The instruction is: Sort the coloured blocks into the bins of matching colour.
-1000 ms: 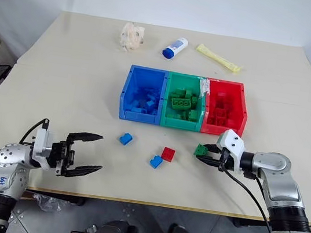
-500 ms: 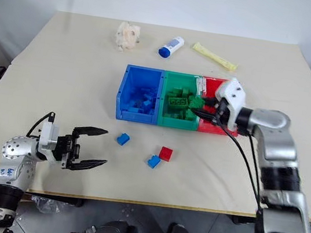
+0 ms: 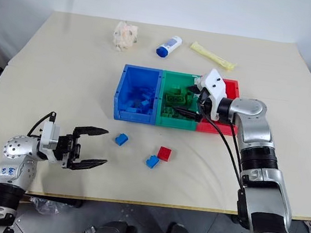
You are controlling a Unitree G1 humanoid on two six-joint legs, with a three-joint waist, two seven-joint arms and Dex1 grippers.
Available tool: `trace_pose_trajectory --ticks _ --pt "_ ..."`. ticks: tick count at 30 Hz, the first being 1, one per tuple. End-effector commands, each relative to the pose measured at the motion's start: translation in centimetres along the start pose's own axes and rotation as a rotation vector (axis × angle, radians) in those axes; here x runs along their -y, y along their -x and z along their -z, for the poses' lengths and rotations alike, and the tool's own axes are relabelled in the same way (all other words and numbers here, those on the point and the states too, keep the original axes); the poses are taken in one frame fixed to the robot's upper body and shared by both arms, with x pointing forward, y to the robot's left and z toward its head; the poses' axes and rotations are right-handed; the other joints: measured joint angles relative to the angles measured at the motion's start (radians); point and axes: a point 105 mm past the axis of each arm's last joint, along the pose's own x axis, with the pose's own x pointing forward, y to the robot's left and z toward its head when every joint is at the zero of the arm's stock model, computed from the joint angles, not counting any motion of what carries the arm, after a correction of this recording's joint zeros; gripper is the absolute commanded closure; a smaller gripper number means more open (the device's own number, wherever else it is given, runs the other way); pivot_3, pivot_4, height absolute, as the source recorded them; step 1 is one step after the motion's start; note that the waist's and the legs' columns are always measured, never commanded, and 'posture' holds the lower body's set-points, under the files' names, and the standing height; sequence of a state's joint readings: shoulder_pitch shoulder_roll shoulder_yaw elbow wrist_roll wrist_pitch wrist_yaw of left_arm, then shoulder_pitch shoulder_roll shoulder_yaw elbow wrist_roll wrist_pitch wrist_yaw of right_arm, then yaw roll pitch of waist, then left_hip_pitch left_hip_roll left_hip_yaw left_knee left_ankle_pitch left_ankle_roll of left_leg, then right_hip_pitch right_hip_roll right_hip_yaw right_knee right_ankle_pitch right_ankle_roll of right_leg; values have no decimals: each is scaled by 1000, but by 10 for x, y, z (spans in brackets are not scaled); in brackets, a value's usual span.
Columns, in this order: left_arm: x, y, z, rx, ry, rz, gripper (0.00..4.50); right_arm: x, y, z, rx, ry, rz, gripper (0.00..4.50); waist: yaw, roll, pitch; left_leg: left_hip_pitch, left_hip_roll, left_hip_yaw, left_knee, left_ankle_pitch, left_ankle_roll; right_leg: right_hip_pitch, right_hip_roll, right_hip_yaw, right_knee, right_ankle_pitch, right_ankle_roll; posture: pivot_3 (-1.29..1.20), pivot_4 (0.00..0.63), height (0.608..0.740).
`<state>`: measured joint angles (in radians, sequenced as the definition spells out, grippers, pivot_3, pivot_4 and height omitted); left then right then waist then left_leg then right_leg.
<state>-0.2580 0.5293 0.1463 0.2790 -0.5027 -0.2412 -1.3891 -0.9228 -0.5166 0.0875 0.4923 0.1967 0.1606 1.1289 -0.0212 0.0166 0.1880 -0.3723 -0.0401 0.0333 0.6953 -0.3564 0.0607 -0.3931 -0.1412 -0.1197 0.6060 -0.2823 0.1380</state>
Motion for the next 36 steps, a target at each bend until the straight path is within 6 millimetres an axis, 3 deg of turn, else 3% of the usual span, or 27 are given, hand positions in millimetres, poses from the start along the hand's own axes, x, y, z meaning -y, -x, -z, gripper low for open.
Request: trace_pose_trajectory --ticks 1,4,12,17,23,28,32,36 --pt "-1 3 -6 3 -35 -1 0 -15 20 -15 90 25 -85 33 1 0 0 0 0 -1 0 0 0 0 0 0 0 0 0 0 150 740" --pt "-2 2 -6 4 -35 1 0 -42 42 -13 150 3 -195 33 6 0 0 0 -1 -1 0 0 0 1 0 0 0 0 0 0 150 740" --pt "-4 3 -5 0 -26 -2 0 -87 114 11 169 -111 -263 33 24 0 0 0 0 1 2 0 0 2 -1 0 -2 0 0 0 150 740" --pt "-5 2 -2 -1 -15 1 0 -103 164 33 30 -157 -209 33 38 0 0 0 0 2 1 0 0 2 -5 1 -4 0 0 0 150 740" --pt "-7 1 -1 0 -14 10 0 -106 204 41 -88 -170 -118 33 46 0 0 2 1 3 1 0 0 2 -5 1 -4 0 0 0 150 740" --pt "-8 0 -2 1 -14 15 0 -108 209 35 -96 -163 -103 33 46 0 0 2 1 3 1 0 0 3 -6 3 -5 0 0 0 150 740" --pt "-8 -1 -2 4 -15 16 0 -107 198 31 -82 -148 -114 33 45 0 0 2 1 3 1 0 0 3 -6 7 -5 0 0 0 150 740" --pt "-9 -1 -4 7 -22 15 0 -106 165 32 -127 -134 -161 33 43 0 0 2 1 3 1 0 0 3 -7 8 -5 0 0 0 150 740"
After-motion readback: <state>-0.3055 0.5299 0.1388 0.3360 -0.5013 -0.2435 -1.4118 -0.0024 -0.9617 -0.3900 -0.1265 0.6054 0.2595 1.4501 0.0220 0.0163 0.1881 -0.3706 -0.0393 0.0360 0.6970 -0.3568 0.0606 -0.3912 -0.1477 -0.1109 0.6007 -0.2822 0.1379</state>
